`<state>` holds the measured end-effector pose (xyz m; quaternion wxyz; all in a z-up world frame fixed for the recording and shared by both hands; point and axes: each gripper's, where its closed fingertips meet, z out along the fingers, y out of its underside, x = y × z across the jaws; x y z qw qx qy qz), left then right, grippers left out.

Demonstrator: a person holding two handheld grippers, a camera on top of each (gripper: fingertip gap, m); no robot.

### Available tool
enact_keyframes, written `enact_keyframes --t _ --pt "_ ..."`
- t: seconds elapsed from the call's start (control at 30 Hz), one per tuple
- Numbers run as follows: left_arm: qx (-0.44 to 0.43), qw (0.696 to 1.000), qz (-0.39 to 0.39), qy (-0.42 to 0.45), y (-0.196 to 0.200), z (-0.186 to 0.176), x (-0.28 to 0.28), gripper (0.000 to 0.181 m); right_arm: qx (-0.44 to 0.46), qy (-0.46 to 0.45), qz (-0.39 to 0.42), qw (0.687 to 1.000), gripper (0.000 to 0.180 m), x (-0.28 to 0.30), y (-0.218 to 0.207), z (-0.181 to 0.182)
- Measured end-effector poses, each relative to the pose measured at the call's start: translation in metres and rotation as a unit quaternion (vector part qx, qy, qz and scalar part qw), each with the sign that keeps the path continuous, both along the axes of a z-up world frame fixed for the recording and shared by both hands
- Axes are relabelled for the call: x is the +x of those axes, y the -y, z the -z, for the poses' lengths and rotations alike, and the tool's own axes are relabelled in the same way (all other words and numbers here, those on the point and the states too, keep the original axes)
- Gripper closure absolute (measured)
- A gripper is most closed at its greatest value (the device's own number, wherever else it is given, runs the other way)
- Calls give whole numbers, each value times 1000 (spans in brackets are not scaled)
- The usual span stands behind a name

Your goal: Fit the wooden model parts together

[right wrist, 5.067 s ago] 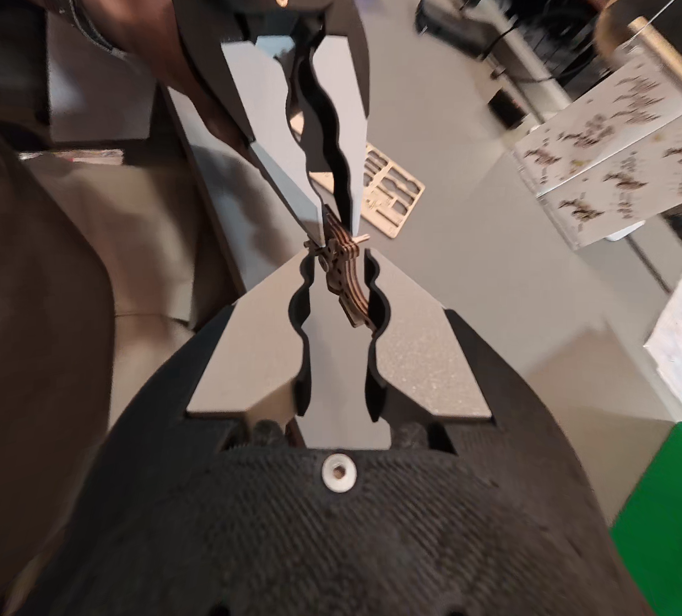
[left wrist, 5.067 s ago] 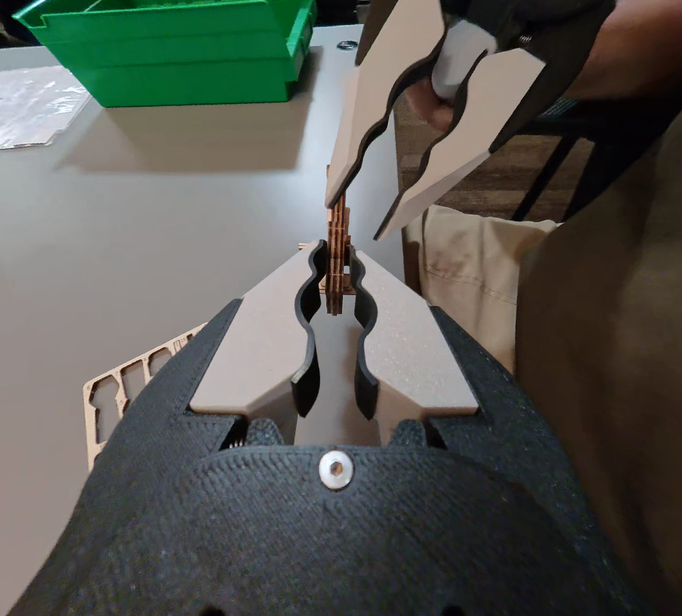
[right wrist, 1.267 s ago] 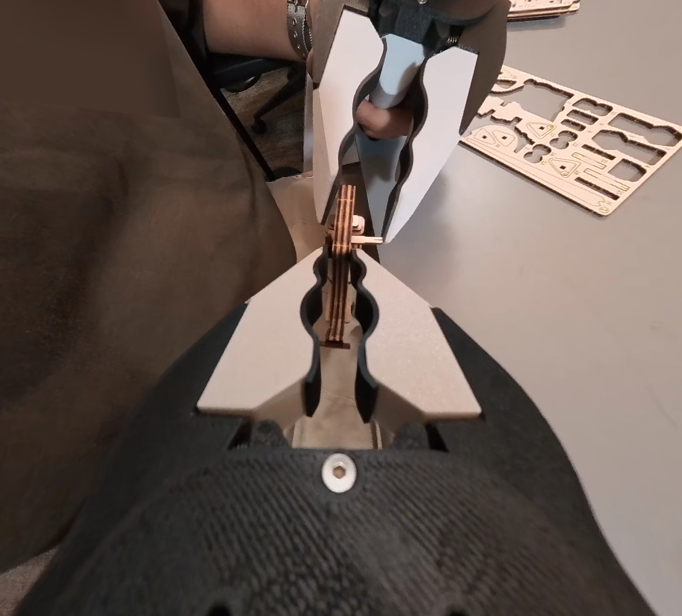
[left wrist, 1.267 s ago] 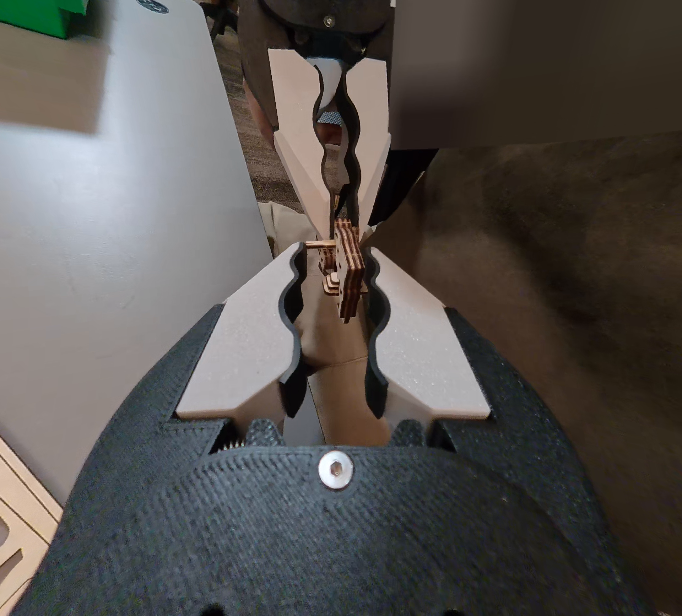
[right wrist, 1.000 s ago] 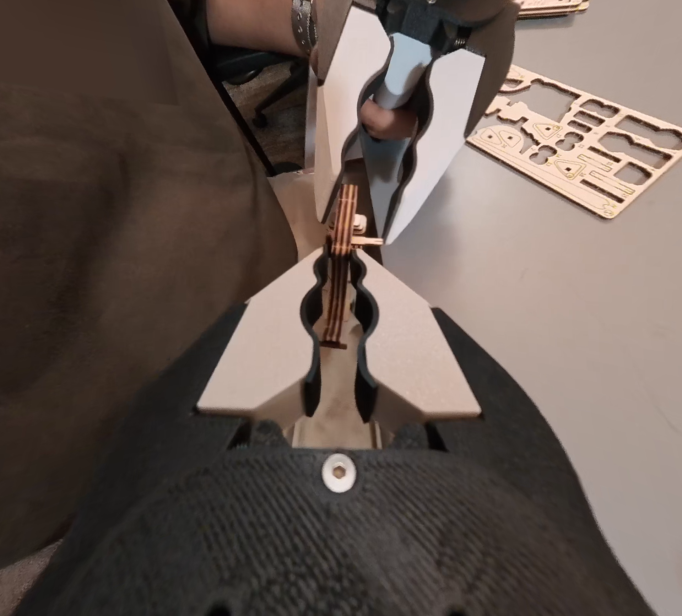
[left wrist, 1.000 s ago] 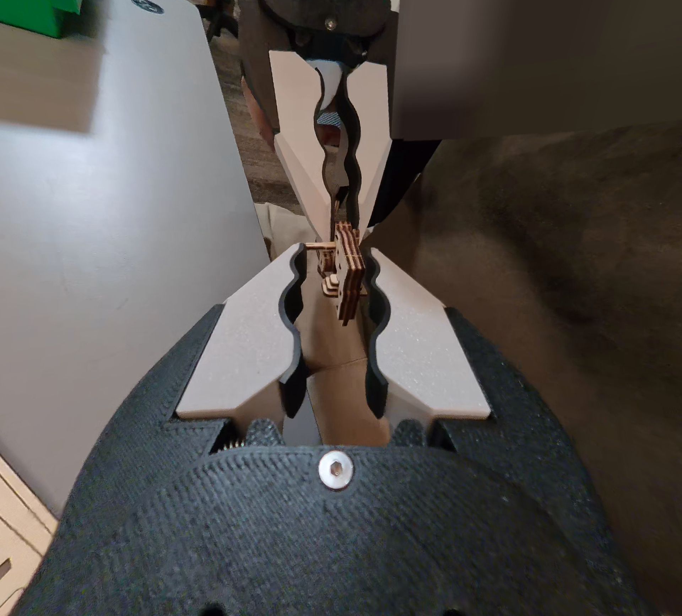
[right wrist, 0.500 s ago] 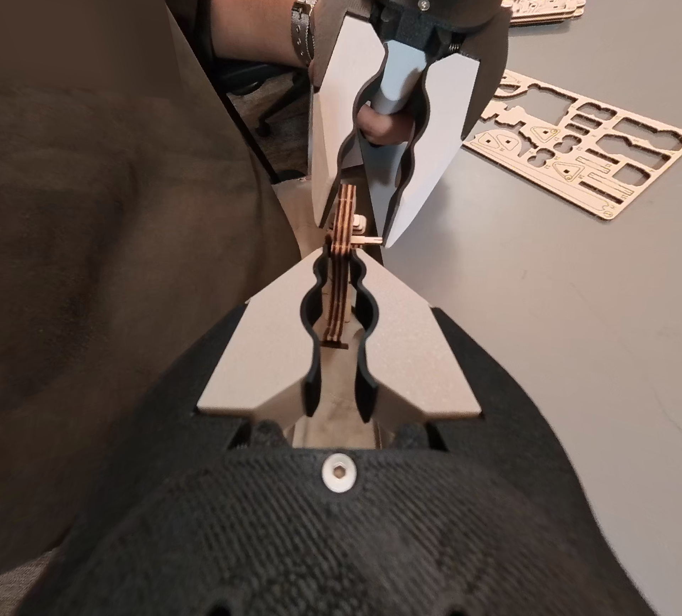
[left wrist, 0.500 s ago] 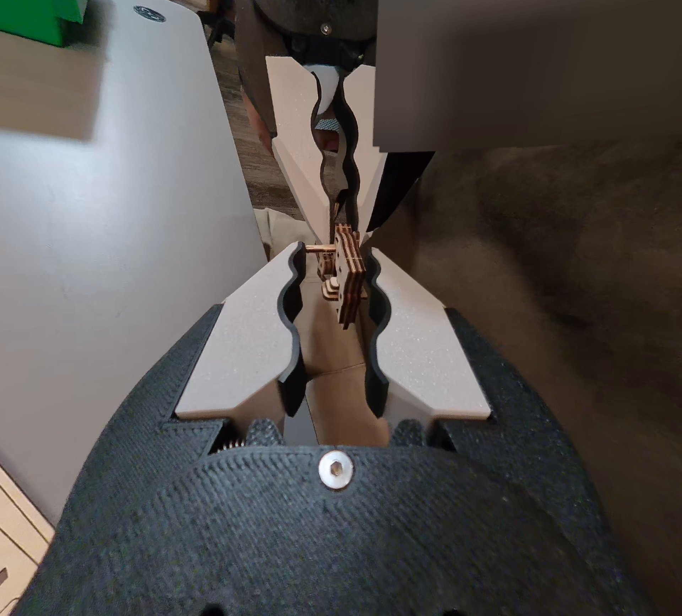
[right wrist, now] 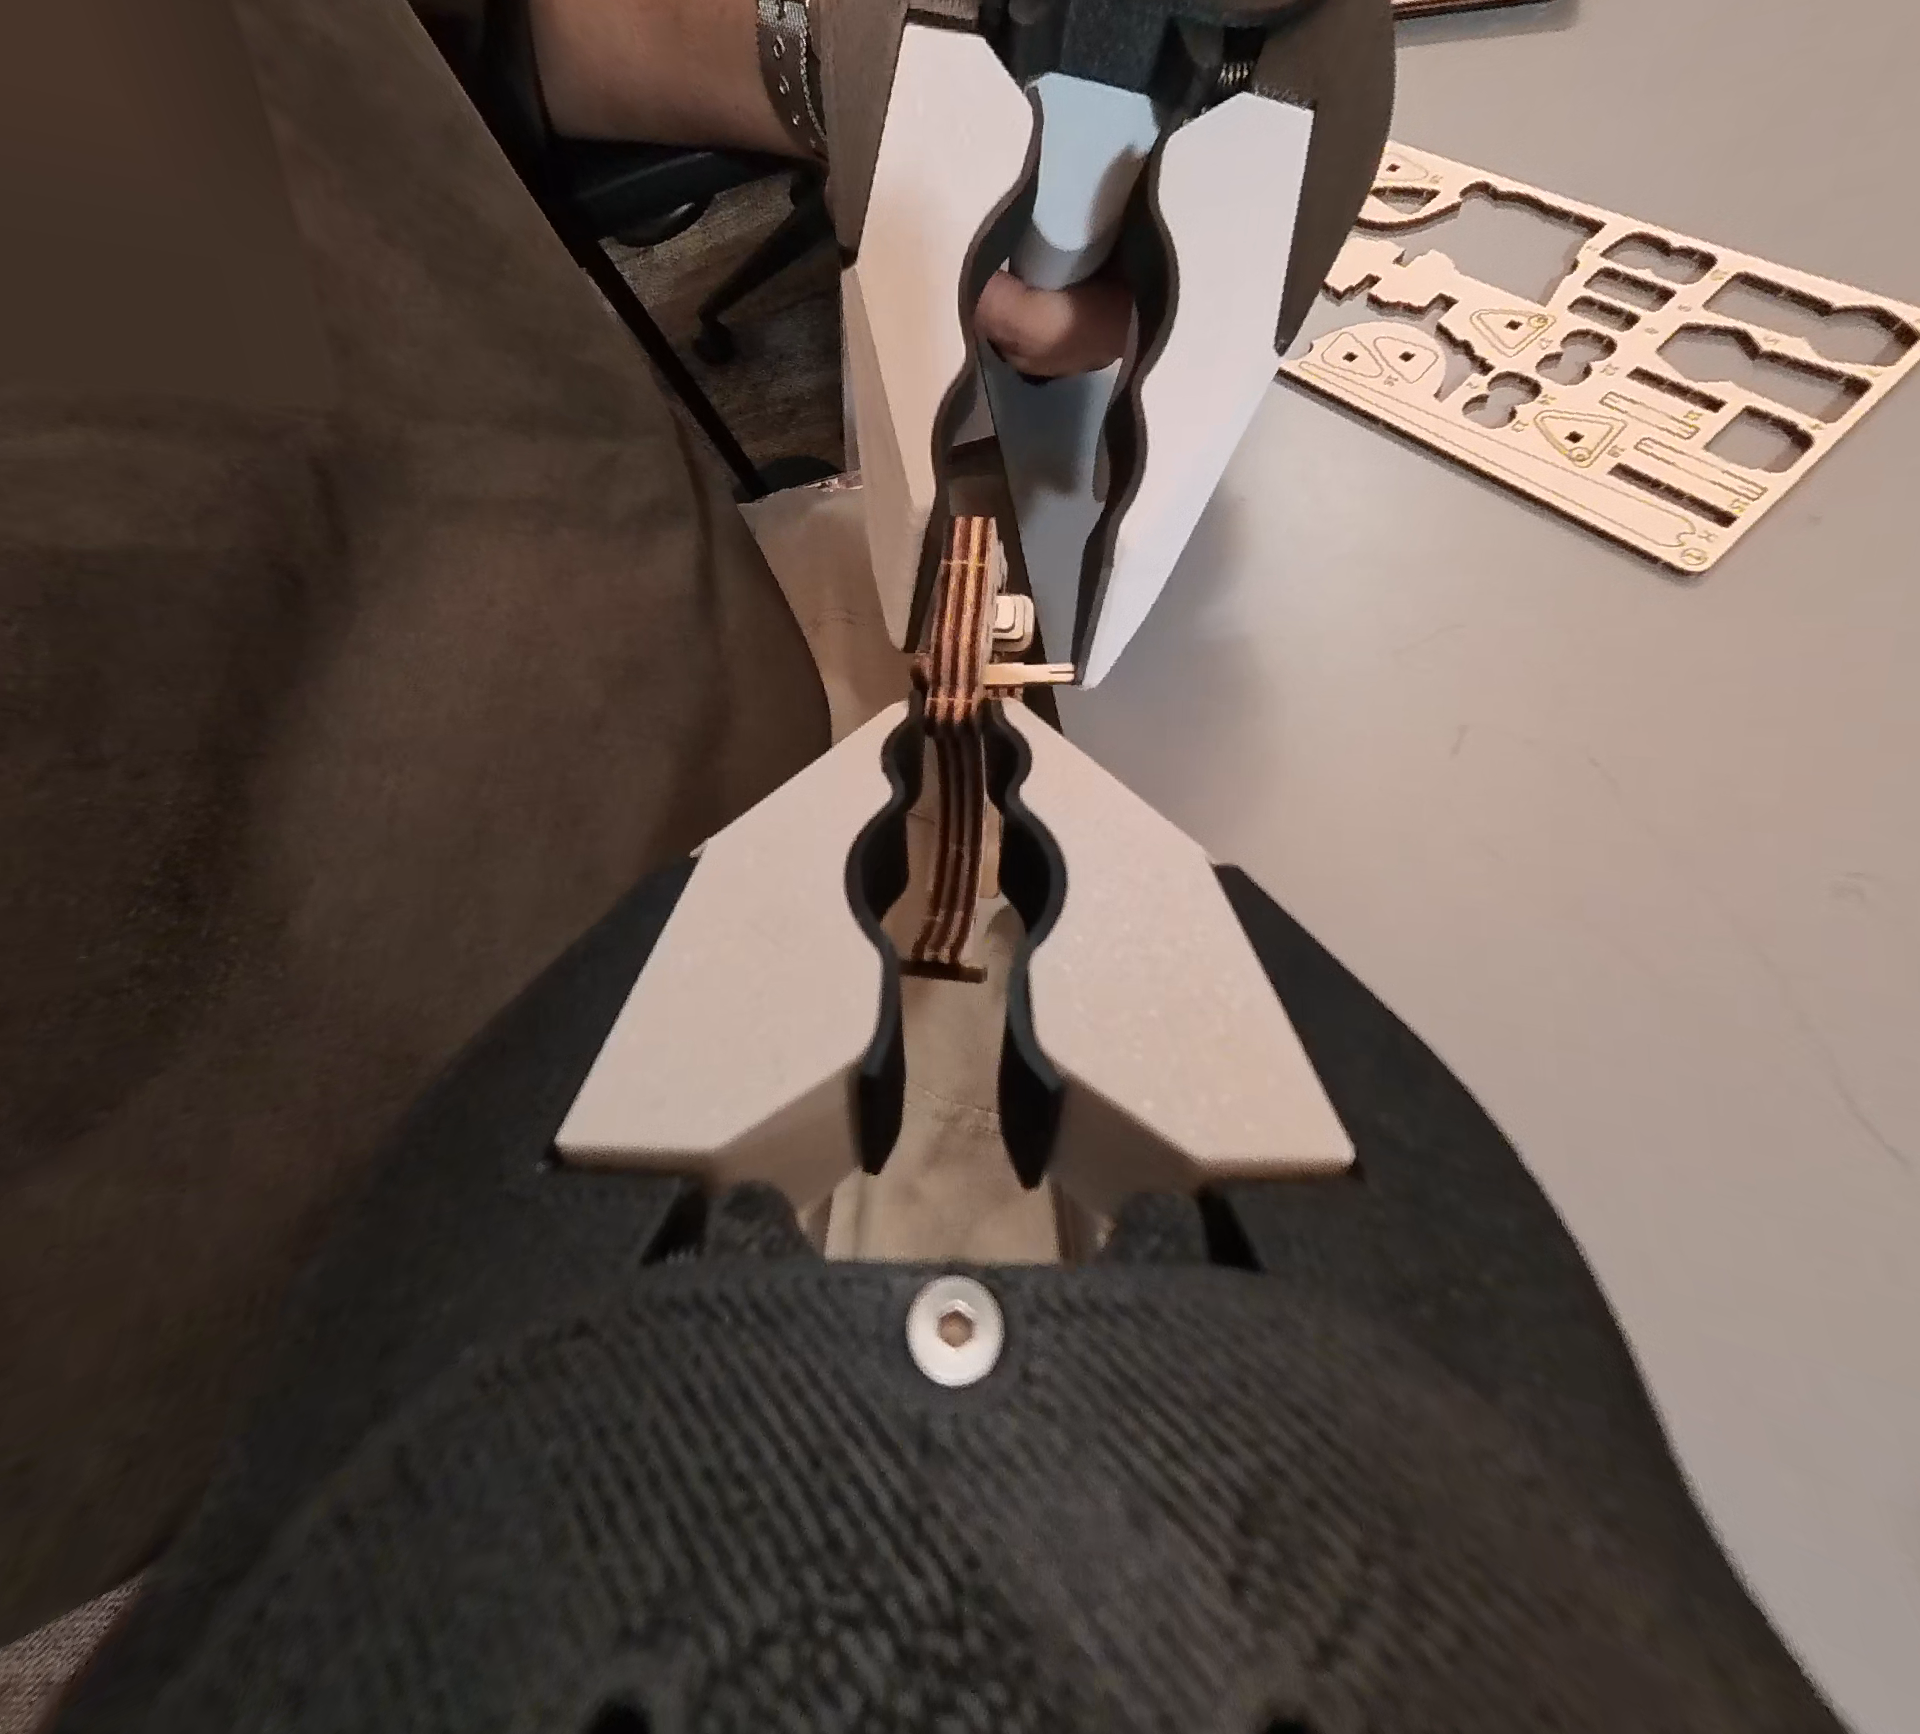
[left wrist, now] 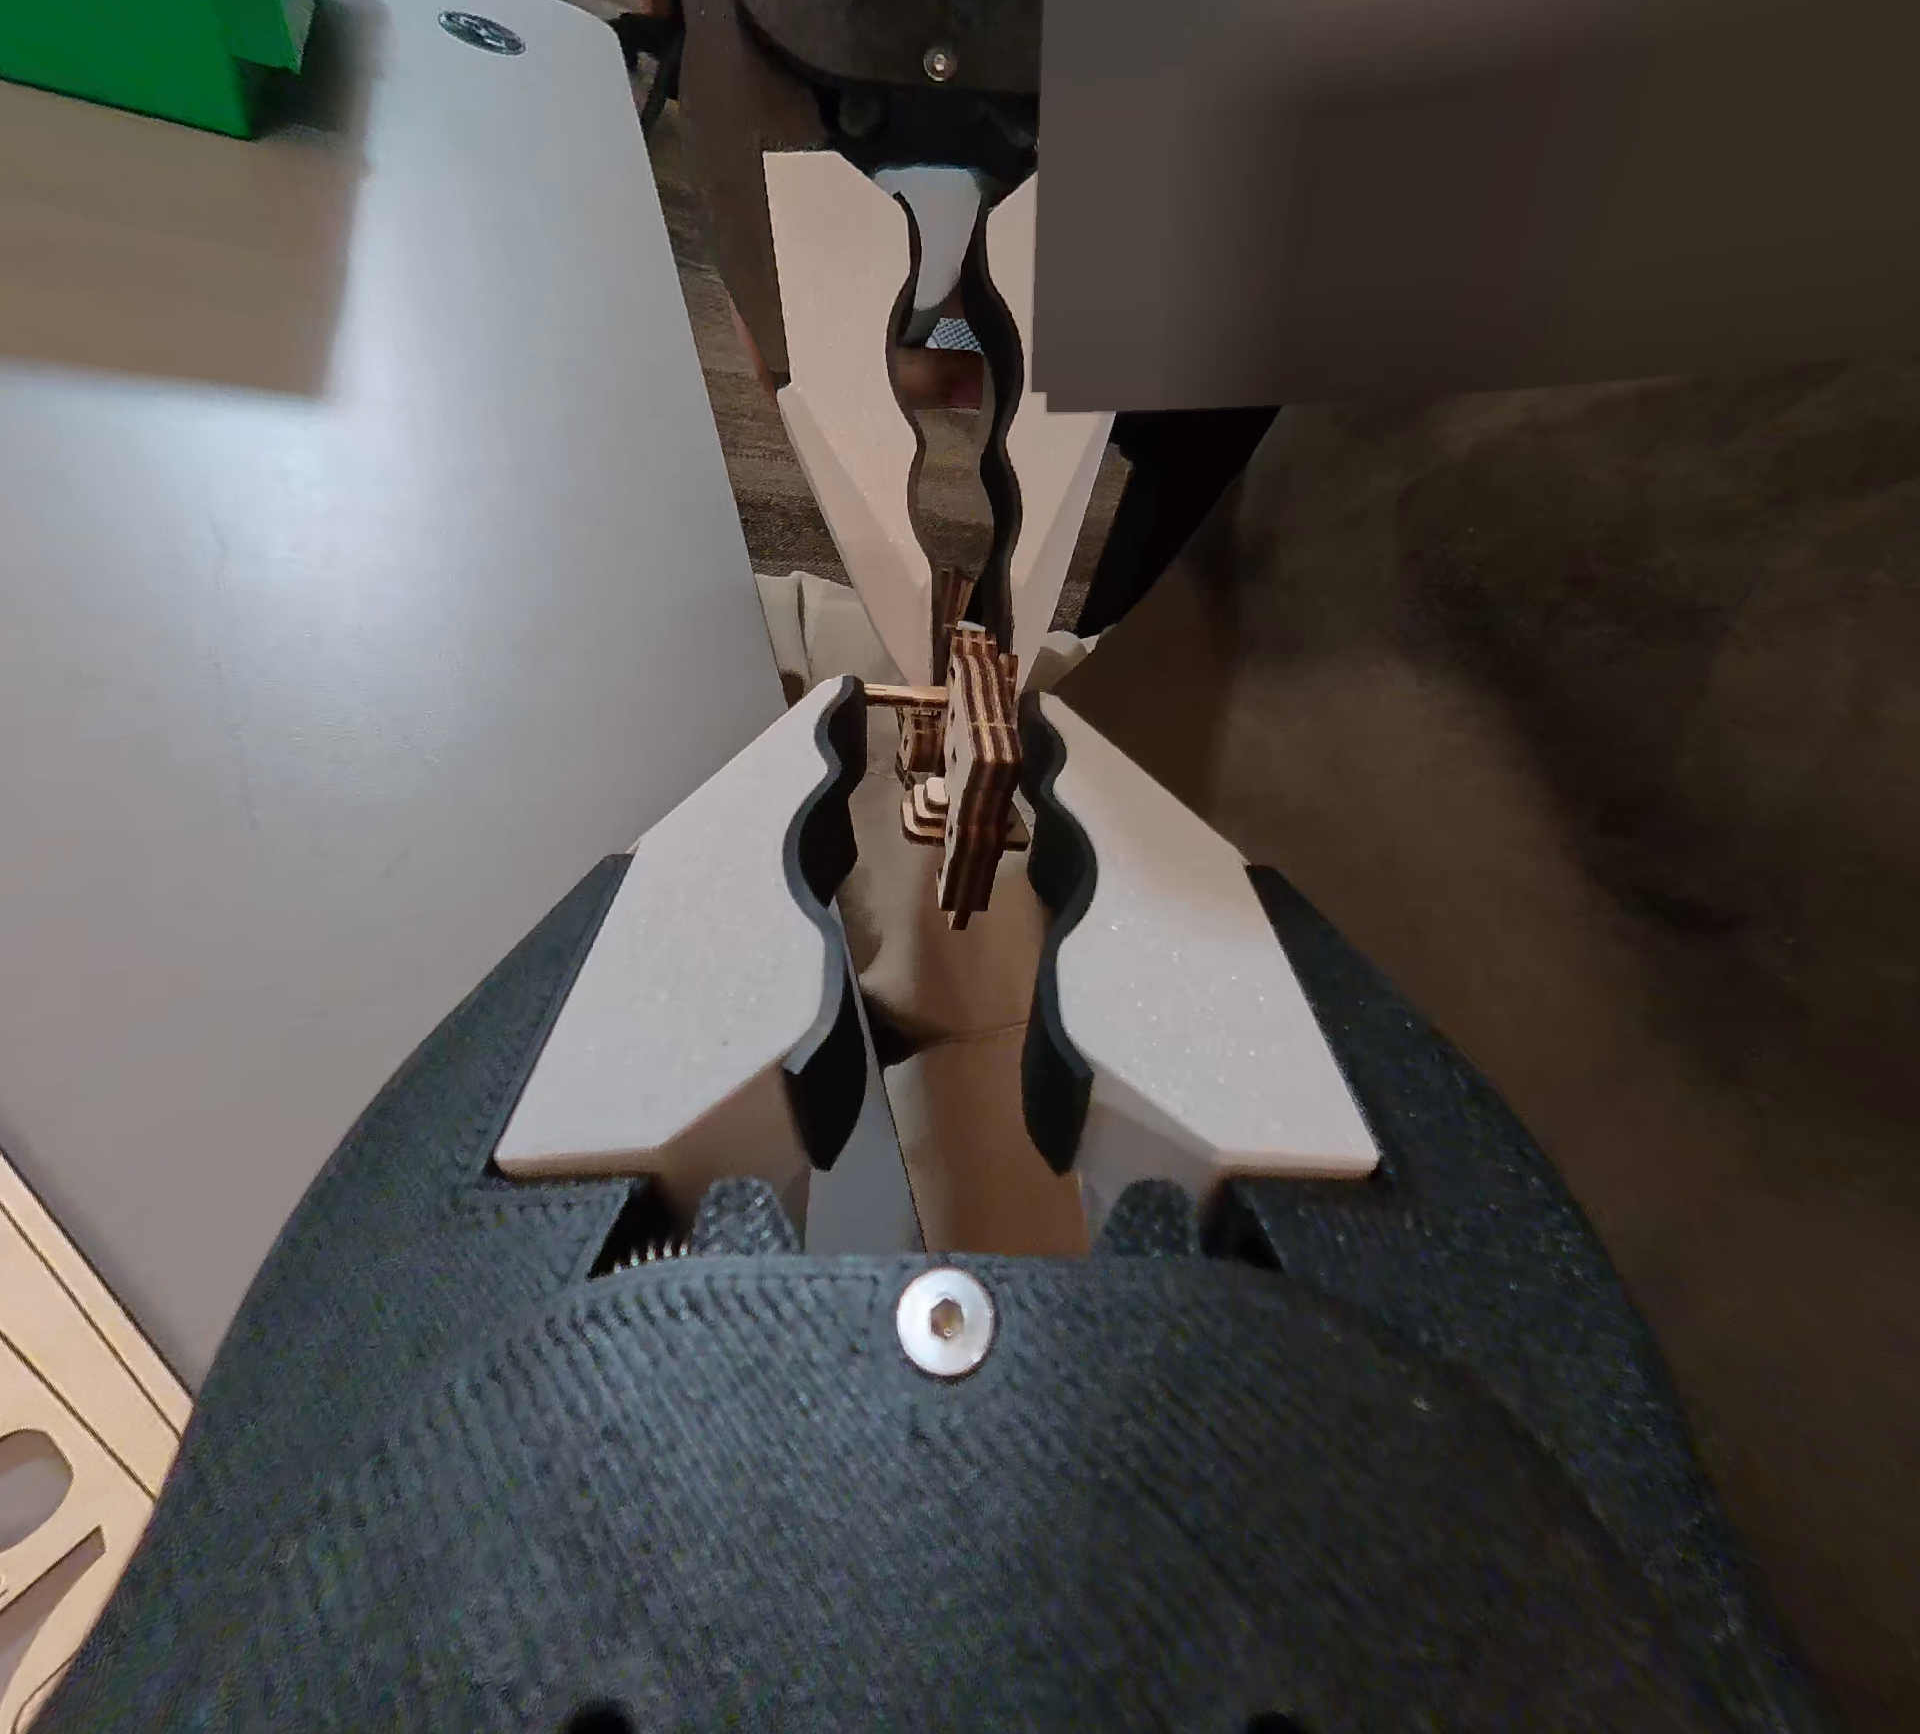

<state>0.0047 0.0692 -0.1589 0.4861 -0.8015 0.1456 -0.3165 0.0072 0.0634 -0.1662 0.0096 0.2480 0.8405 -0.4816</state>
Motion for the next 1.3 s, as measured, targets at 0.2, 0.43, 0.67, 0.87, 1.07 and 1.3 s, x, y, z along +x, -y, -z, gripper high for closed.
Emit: enact_keyframes --t 0.2,0.43,0.67,0.87,1.07,1.3 --pt "-12 1000 -23 7 -4 1 -7 153 -4 -1 19 1000 170 -6 -4 2" --pt "-14 998 -39 51 -8 -3 -13 175 0 -1 41 999 170 -13 -6 7" --pt "-26 997 -63 45 -11 4 -19 165 8 3 51 999 170 -16 -8 12" --pt "1 991 -107 81 -14 -9 -40 148 4 6 79 997 171 -24 -15 14" --pt "15 978 -147 148 -18 -17 -57 135 -101 11 137 985 170 -40 -29 -12" --pt "38 957 -137 253 -24 -38 -47 144 -277 2 186 942 170 -51 -41 -62"
